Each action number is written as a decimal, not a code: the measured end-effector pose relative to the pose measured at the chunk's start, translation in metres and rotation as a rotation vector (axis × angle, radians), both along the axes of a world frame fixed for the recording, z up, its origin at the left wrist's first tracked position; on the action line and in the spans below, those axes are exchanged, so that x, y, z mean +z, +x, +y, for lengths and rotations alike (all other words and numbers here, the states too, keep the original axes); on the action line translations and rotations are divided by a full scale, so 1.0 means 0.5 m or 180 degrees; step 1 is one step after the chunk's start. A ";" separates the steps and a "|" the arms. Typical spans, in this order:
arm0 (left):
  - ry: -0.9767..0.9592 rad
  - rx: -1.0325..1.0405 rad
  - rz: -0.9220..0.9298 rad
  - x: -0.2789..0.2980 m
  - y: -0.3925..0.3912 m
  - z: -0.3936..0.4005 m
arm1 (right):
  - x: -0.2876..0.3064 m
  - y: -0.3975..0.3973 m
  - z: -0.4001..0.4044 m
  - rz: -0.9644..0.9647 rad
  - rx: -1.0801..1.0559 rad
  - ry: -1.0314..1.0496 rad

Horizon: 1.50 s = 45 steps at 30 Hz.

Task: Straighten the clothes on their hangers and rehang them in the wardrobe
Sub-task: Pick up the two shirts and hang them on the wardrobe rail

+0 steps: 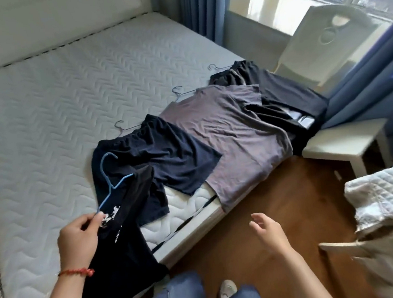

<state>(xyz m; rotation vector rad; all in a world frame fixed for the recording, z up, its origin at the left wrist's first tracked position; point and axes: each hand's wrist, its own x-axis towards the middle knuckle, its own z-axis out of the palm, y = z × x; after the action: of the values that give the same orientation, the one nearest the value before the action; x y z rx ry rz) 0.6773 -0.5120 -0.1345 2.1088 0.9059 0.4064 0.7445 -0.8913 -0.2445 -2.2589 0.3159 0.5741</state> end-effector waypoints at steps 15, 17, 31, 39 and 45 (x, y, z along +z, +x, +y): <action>-0.0521 0.0551 -0.0240 -0.032 0.263 -0.150 | -0.046 0.215 -0.230 0.0366 -0.0472 -0.0039; -0.0534 0.0653 -0.0178 -0.052 0.330 -0.154 | -0.042 0.287 -0.246 0.0297 -0.0386 -0.0101; -0.0272 0.0613 -0.0008 -0.003 0.654 -0.337 | -0.008 0.734 -0.219 0.0132 0.0392 0.0108; -0.0258 0.1198 0.0096 -0.013 0.775 -0.477 | -0.013 1.012 -0.227 0.0079 0.1419 0.0130; -0.0195 0.1616 0.0113 -0.028 0.881 -0.568 | 0.001 1.222 -0.213 -0.0140 0.1736 0.0245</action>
<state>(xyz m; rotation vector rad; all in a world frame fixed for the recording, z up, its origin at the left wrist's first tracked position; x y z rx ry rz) 1.1180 -0.7960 -0.1483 1.8185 1.4591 0.5892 1.3556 -0.9977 -0.2440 -2.2752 -0.3539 0.7938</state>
